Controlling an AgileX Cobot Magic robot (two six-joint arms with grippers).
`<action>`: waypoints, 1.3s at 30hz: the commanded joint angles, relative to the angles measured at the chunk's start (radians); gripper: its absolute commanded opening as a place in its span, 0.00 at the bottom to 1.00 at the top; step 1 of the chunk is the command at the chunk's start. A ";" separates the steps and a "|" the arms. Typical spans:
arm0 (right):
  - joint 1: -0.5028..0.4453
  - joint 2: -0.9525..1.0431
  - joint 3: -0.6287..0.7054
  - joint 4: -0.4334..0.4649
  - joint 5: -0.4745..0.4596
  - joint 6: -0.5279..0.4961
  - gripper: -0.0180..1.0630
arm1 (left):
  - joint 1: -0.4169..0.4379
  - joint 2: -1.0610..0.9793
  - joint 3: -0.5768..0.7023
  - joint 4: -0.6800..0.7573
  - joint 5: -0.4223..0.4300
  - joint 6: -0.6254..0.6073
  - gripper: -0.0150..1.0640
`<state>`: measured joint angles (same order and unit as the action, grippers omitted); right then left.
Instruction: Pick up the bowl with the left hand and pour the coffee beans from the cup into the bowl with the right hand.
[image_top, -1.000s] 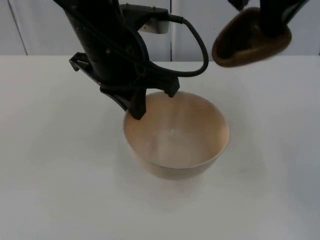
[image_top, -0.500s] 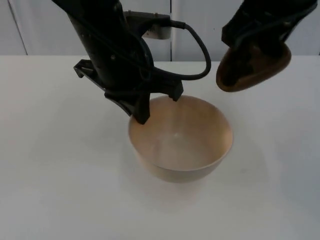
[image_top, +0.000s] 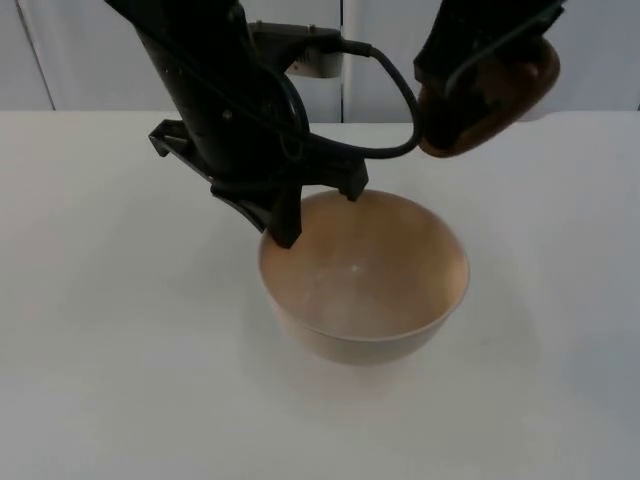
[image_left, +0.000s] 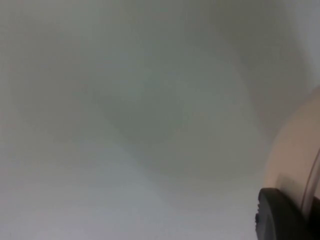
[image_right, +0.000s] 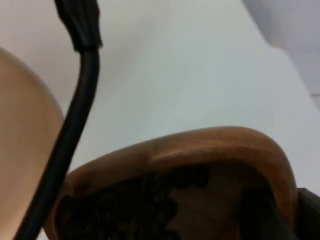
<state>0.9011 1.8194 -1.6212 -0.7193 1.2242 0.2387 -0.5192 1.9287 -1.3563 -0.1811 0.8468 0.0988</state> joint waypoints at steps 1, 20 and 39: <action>0.021 -0.004 0.000 -0.056 -0.003 0.008 0.02 | -0.004 -0.002 -0.003 -0.012 -0.006 0.001 0.01; 0.112 0.004 0.000 -0.203 -0.003 -0.024 0.02 | -0.004 -0.002 -0.003 -0.012 -0.009 0.001 0.01; 0.112 0.004 0.014 -0.237 -0.003 -0.092 0.02 | -0.004 -0.002 -0.003 -0.012 -0.017 0.001 0.01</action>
<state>1.0057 1.8208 -1.6092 -0.9312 1.2242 0.1571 -0.5192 1.9303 -1.3563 -0.1830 0.8428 0.1009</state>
